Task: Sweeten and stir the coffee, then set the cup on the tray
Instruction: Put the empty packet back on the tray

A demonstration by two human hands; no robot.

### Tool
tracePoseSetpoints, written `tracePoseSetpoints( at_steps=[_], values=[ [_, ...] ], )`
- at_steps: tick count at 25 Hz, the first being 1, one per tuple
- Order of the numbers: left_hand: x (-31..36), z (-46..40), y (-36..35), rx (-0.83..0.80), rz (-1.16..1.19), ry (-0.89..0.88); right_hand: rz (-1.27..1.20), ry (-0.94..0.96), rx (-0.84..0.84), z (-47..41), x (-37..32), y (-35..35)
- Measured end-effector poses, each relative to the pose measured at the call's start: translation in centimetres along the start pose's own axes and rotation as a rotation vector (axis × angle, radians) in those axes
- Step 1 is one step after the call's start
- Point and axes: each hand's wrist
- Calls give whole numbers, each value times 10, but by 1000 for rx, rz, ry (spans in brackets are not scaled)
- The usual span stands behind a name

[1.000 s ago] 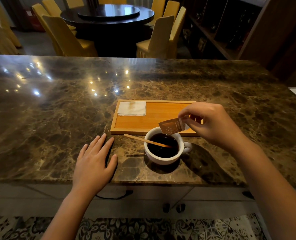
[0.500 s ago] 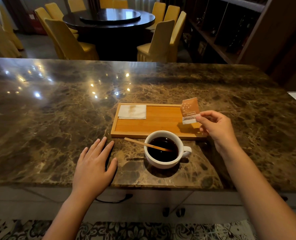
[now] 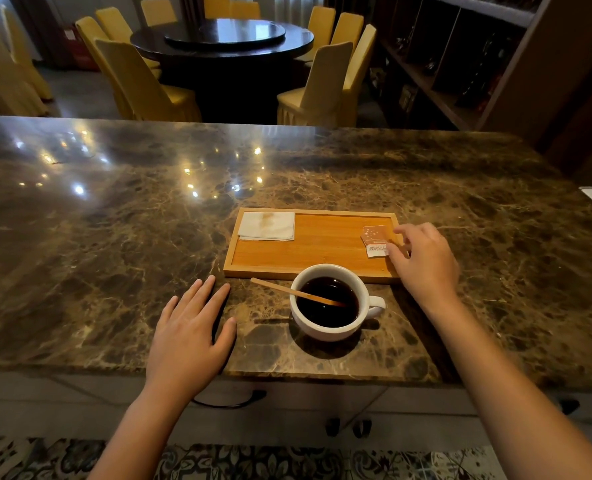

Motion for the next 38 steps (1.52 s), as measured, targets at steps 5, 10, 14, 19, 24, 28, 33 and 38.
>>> tracePoseSetpoints(
  at_steps=[5, 10, 14, 19, 24, 28, 33, 38],
  values=[
    [-1, 0, -1, -1, 3, 0, 151, 377, -257, 10, 9, 2],
    [-3, -1, -2, -2, -4, -1, 200, 345, -316, -1, 9, -1],
    [-3, -1, -3, 1, -1, -5, 206, 321, -323, -12, 6, -1],
    [-3, -1, -3, 8, 8, -6, 151, 320, -329, -14, -1, 8],
    [-3, 0, -3, 6, 1, -6, -51, 428, -314, 0, -40, 30],
    [-3, 0, -3, 7, 3, -5, -143, 624, -450, 20, -90, 44],
    [-3, 0, -3, 2, 1, -7, -28, 764, -487, 40, -131, 31],
    [-3, 0, -3, 1, 1, -2, -76, 760, -469, 42, -136, 20]
  ],
)
Point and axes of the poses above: each hand's wrist, its own z-axis away from the middle knuckle, its own y-axis out of the back of the hand, x = y × z, and after that the axes turned 5 degrees about -x, right-handed
